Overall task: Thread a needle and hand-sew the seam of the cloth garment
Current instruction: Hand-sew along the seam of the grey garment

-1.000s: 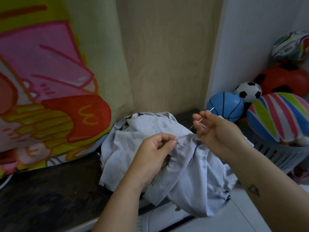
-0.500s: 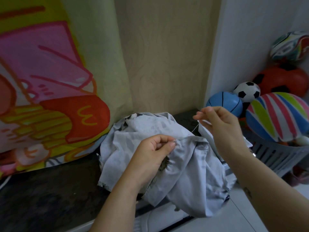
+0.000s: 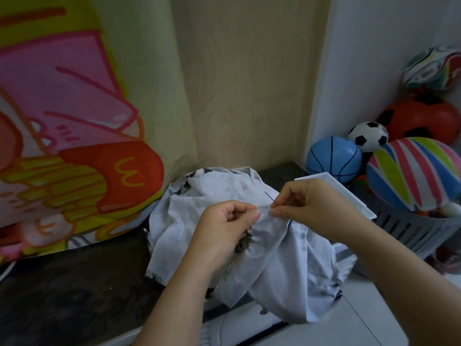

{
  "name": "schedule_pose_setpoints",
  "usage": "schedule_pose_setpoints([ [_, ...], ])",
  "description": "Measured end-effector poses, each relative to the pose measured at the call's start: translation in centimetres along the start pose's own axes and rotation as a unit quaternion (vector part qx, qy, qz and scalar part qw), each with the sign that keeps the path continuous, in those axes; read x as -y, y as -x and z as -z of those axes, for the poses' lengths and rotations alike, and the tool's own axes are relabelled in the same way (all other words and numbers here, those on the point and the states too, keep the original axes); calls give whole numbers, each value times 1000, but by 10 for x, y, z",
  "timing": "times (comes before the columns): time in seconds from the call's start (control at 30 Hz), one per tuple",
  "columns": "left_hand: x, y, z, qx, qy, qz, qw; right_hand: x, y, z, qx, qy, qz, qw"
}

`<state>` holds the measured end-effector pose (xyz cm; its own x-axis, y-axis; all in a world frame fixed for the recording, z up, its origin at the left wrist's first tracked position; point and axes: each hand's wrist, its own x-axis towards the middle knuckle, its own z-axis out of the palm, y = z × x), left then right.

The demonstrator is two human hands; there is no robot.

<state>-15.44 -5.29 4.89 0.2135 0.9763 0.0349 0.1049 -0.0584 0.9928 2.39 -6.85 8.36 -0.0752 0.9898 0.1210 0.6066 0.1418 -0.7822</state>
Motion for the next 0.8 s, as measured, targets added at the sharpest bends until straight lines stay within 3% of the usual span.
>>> schedule_pose_setpoints([
  [0.13, -2, 1, 3, 58, 60, 47, 995, 2, 2, 5, 10, 21, -2, 1000],
  [0.33, 0, 4, 0, 26, 26, 53, 998, 5, 6, 19, 99, 9, -40, 994],
  [0.43, -3, 6, 1, 38, 13, 37, 999, 12, 10, 31, 154, -53, -62, 985],
  [0.53, -6, 8, 2, 51, 13, 27, 998, 8, 6, 34, 46, -90, -17, 995],
  [0.6, -6, 9, 3, 56, 2, 25, 998, 2, -1, 29, -37, 0, 37, 999],
  [0.63, -6, 9, 3, 59, -5, 25, 998, 0, -3, 26, -42, 70, 63, 995],
  [0.7, -6, 9, 3, 61, -10, 27, 998, -5, -6, 17, -5, 173, 101, 980],
  [0.8, -7, 8, 3, 58, 0, 33, 998, -6, -6, 9, 48, 218, 93, 970],
])
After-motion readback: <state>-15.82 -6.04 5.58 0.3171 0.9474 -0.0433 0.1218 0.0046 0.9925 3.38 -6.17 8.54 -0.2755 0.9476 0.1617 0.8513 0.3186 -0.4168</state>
